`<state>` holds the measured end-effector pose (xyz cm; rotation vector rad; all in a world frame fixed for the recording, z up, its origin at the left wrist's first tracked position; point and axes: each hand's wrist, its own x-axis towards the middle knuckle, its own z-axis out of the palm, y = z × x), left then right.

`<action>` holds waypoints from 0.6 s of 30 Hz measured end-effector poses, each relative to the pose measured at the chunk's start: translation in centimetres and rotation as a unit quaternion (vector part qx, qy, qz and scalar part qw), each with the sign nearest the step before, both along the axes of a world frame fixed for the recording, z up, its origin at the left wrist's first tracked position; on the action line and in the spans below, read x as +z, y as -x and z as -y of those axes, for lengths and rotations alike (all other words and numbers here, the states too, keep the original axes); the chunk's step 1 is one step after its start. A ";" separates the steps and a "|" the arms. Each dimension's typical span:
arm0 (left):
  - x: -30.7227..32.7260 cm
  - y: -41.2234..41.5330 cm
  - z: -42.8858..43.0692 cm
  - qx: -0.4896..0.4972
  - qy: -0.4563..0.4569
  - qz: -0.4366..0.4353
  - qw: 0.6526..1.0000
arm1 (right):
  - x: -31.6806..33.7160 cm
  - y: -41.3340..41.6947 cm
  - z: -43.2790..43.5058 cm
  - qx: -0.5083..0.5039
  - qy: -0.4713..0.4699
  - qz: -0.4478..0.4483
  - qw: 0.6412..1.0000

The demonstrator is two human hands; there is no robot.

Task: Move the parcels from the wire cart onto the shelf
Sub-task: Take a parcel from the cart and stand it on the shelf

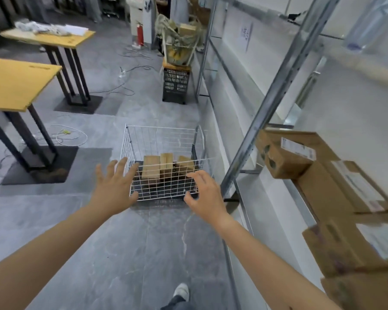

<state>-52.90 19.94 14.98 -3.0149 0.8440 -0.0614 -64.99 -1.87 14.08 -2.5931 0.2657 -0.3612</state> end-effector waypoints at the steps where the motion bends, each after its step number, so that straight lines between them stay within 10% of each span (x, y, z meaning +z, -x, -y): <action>1: 0.3 -1.1 1.4 0.003 -0.002 -0.002 1.000 | 0.1 -1.3 1.3 0.002 -0.007 -0.003 1.000; 18: -2.7 -18.0 12.2 0.043 0.012 -0.069 0.997 | -4.3 -20.8 8.7 0.066 -0.022 -0.105 0.992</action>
